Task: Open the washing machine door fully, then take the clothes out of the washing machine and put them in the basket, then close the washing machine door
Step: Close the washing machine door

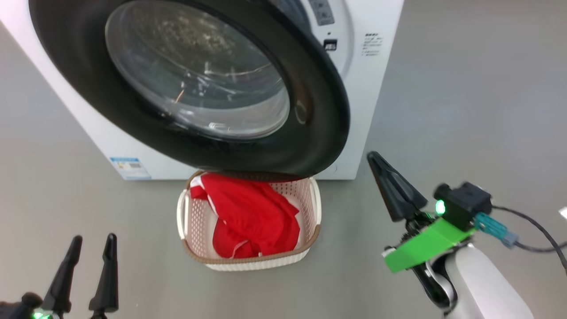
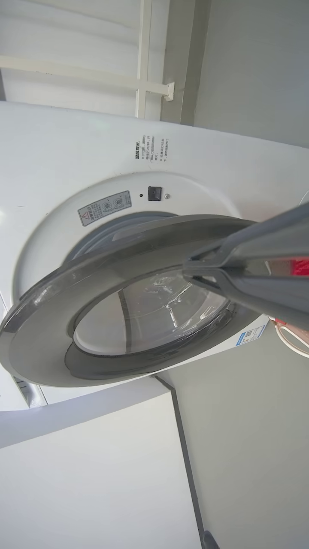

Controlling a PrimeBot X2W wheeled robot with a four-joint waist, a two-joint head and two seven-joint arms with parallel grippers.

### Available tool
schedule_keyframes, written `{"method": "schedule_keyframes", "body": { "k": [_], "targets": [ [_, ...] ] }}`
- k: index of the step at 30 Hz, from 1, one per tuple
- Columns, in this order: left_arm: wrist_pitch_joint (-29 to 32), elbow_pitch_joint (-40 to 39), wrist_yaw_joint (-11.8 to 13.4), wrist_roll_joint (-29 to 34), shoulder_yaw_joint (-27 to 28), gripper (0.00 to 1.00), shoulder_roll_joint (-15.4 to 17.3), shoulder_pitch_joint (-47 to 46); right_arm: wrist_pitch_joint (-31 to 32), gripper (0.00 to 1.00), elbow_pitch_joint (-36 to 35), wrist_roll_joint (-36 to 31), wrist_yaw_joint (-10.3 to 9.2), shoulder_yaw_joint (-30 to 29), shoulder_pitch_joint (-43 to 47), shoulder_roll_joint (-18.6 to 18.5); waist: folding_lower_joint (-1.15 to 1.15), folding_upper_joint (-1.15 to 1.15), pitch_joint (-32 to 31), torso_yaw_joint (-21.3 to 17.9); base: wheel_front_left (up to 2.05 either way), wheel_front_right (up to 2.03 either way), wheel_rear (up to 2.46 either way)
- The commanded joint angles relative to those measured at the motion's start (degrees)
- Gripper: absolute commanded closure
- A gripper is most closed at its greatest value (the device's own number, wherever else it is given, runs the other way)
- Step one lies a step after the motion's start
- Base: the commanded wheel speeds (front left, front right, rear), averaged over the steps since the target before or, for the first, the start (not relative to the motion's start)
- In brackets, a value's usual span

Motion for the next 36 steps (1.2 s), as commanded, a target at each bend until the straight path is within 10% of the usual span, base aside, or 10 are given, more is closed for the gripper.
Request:
{"method": "schedule_keyframes", "body": {
  "k": [1, 36],
  "targets": [
    [-0.70, -1.49, -0.17, -0.42, 1.79, 0.00, 1.82, -2.89, -0.27, 1.00, -0.92, -0.69, 0.09, 1.61, -2.19, 0.00, 0.00, 0.00, 1.59, 1.28, 0.00, 0.00, 0.00],
    [-0.70, -1.89, -0.17, -6.11, -3.70, 0.00, 4.71, -11.72, -0.27, 1.00, 11.58, -4.10, 0.09, 3.71, -24.91, -4.58, 0.00, 0.00, 14.65, 7.71, 0.00, 0.00, 0.00]
  ]
}}
